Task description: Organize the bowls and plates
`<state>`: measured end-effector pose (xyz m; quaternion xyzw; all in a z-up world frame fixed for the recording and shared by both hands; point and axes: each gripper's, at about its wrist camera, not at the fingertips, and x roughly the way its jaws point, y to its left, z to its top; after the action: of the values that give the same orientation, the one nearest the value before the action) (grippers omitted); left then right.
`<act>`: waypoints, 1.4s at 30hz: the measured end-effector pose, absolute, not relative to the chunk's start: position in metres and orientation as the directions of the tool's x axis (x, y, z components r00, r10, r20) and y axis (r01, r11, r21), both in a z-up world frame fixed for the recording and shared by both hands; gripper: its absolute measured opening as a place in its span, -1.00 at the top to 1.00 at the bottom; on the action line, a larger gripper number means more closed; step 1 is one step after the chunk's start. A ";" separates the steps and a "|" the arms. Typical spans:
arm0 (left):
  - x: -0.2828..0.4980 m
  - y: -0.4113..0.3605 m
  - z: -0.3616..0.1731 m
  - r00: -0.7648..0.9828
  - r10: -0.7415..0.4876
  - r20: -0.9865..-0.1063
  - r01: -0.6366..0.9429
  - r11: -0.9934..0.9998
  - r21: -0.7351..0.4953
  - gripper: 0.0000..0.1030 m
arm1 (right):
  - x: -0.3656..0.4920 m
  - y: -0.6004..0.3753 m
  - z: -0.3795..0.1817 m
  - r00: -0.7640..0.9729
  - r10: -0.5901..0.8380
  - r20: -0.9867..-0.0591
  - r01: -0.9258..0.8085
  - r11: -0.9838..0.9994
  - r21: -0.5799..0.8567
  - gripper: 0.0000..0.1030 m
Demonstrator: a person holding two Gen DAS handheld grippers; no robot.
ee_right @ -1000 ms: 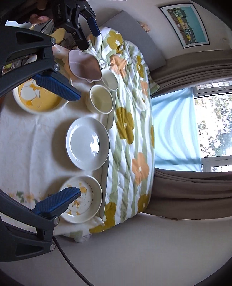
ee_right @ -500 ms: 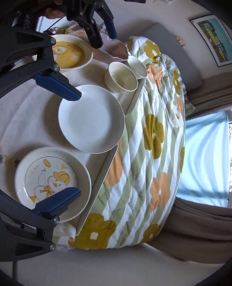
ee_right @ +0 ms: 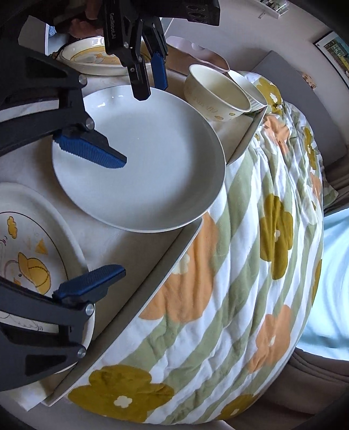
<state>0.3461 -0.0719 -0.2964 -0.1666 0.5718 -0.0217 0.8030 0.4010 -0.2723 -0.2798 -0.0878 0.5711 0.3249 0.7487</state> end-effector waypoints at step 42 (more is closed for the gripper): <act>0.303 -0.070 -0.217 0.455 -0.155 -0.877 -0.038 0.981 -0.193 0.63 | 0.350 -0.267 -0.228 0.183 0.458 -0.870 -0.584 0.762 0.279 0.64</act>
<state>0.3026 -0.0700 -0.2172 -0.0924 0.5211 -0.0346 0.8478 0.3503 -0.2674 -0.2283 -0.0581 0.5412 0.3398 0.7670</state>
